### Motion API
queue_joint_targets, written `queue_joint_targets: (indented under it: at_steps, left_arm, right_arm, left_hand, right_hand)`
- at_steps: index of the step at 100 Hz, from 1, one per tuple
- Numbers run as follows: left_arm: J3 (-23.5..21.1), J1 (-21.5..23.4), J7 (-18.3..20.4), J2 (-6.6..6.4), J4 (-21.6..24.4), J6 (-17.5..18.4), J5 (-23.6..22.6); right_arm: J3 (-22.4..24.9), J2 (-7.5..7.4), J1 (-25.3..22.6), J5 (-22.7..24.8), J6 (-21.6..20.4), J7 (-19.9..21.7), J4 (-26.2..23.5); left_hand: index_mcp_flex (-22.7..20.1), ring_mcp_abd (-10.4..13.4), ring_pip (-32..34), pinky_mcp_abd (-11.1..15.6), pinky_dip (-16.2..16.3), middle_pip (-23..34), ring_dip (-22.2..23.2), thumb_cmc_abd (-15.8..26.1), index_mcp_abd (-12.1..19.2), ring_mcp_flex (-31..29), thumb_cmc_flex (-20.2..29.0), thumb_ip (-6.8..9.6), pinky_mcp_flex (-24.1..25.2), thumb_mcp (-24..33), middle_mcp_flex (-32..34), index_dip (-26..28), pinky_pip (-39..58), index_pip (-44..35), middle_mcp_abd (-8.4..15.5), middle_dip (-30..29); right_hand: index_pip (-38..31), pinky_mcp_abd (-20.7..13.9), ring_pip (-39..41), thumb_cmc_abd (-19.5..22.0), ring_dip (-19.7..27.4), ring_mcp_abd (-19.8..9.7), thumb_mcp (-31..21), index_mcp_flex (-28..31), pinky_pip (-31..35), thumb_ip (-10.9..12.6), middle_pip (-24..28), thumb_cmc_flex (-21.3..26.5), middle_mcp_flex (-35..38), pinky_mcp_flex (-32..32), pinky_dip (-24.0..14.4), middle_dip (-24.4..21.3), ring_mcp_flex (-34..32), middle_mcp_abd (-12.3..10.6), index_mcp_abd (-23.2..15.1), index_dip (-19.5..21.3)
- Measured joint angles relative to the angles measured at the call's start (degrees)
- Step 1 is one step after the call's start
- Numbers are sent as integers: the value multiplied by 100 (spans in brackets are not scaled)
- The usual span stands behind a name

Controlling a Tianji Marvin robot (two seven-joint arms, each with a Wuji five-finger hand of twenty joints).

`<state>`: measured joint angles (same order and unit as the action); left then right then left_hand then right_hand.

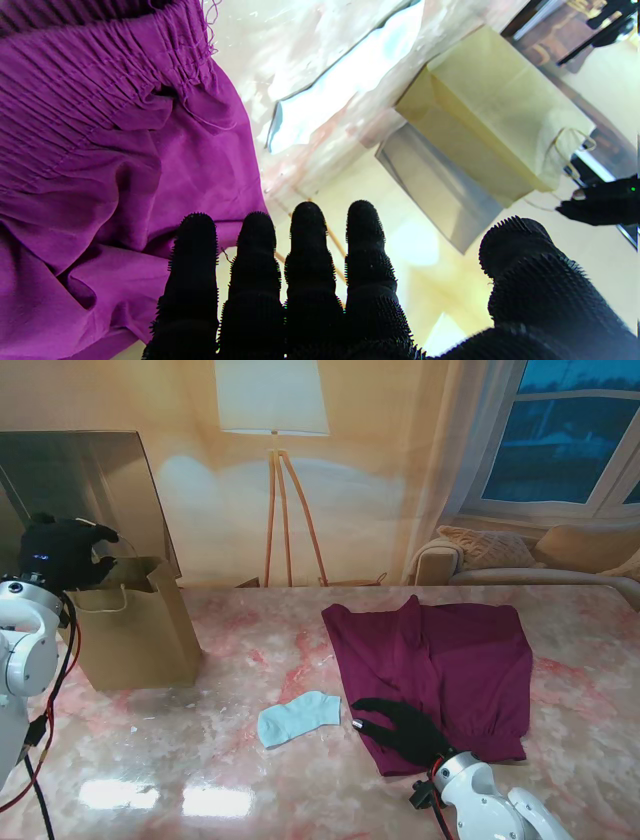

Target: Fold the socks and the shorts into the kraft paper bag

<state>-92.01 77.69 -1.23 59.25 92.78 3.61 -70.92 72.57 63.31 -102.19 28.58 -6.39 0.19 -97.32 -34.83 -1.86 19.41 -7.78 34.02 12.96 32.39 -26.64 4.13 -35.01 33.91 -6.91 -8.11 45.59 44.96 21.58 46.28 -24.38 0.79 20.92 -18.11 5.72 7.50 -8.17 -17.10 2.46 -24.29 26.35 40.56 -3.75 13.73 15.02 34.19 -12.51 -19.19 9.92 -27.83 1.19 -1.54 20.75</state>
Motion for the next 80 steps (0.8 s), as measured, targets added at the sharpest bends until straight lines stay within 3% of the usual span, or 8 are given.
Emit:
queue_joint_targets:
  at_steps: [23,37,44,51,67,80]
  left_arm:
    - [-85,859,-67,33,1243,6,-280]
    - [86,1304,-816,77,1487,-57,-322]
    - [175,1540,-885,111,1636,-88,-195]
    - [306,1782,-934,134,1776,-100,-100]
    - [913,2109,-1558,143,1623,-169,73]
    - [1418,2077,-1621,161,1004,-149,302]
  right_arm:
    - [-2,0,0,7,-5,0,1]
    - [-1,0,-7,22,-6,-10,-2]
    - [5,0,-20,32,-10,-11,-9]
    - [9,-1,-32,45,-18,-14,-12]
    - [3,-2,-41,47,-20,-13,-9]
    - [-24,-7,-36,39,-20,4,-1]
  left_hand:
    - [-205,-1,-151,71,-150,-10,-249,302,41,-1,365,0,-128,-567,0,0,-192,3,-1,-58]
    - [-284,-1,-170,78,-225,-48,-320,308,92,-3,643,0,-143,-831,9,131,-245,3,-1,-58]
    - [-349,-1,-172,68,-227,-49,-344,352,163,-11,828,0,-144,-1170,20,221,-265,3,-1,-58]
    - [-579,-1,-173,0,-227,-49,-345,395,424,-14,1348,0,-116,-1727,80,369,-318,-267,-1,-57]
    - [-681,-54,-174,-70,-229,52,-267,433,648,-27,1738,0,-58,-2022,374,483,-348,-692,-4,174]
    - [-695,-56,-173,-128,-229,53,-196,295,604,-178,1647,0,-57,-1896,374,483,-348,-743,-4,262]
  right_hand:
    - [0,0,0,0,0,1,0,0,0,0,0,0,0,0,0,0,0,0,0,0]
    - [0,0,0,0,0,1,0,0,0,0,0,0,0,0,0,0,0,0,0,0]
    - [0,0,0,0,0,2,0,0,0,0,0,0,0,0,0,0,0,0,0,0]
    - [0,0,0,0,0,2,0,0,0,0,0,0,0,0,0,0,0,0,0,0]
    - [0,0,0,0,0,2,0,0,0,0,0,0,0,0,0,0,0,0,0,0]
    - [0,0,0,0,0,2,0,0,0,0,0,0,0,0,0,1,0,0,0,0]
